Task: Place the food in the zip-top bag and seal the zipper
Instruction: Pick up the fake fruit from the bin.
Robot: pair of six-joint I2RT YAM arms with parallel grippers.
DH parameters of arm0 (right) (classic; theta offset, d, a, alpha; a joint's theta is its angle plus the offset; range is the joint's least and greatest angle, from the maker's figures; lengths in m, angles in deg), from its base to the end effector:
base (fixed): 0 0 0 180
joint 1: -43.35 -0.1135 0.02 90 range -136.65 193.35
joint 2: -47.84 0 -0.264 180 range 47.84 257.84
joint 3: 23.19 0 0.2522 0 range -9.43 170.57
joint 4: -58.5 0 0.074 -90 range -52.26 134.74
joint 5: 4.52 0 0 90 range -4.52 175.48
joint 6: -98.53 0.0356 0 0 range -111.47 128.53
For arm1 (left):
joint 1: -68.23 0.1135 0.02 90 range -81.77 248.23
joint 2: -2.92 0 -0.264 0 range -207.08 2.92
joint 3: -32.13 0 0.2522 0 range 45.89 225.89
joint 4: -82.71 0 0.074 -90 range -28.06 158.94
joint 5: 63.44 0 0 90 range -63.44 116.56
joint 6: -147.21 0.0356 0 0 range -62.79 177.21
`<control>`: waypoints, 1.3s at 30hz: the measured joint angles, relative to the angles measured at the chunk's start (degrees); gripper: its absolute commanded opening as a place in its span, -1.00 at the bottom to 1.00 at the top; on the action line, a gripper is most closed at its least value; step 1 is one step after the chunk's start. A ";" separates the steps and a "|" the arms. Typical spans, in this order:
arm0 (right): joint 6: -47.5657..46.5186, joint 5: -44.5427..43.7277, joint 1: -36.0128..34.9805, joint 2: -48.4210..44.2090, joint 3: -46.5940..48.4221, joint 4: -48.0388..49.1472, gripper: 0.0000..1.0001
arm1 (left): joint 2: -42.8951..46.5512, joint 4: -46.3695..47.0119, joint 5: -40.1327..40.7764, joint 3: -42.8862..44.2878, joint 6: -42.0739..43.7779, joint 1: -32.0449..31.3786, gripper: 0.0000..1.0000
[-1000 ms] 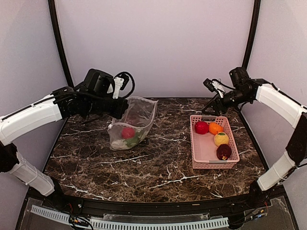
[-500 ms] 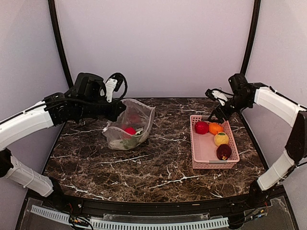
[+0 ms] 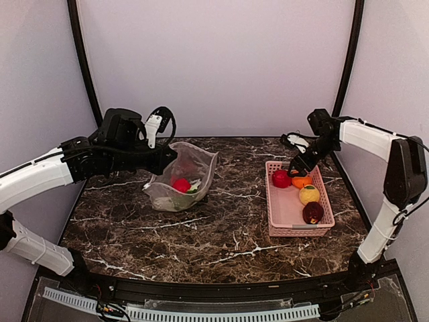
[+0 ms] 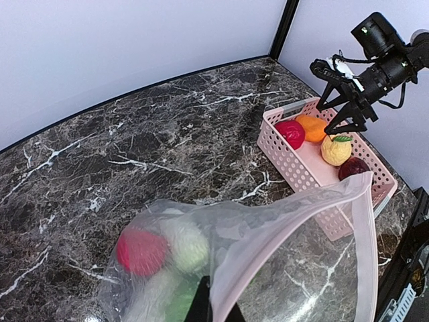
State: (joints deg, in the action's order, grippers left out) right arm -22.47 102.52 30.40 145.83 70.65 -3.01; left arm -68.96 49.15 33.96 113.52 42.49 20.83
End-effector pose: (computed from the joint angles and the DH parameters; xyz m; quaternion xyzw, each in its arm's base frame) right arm 0.3415 0.0892 0.2583 -0.3907 0.8848 0.1103 0.2286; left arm 0.1973 -0.2077 0.3615 0.2018 0.8132 -0.2338 0.4932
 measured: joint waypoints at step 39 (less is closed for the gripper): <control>1.40 0.04 -2.93 16.90 9.64 0.33 0.45 | -0.63 1.29 -0.46 -0.59 -0.48 0.00 -0.98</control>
State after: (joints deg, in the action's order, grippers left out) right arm -21.07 102.56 27.47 162.73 80.29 -2.68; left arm -69.59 50.44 33.50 112.93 42.01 20.83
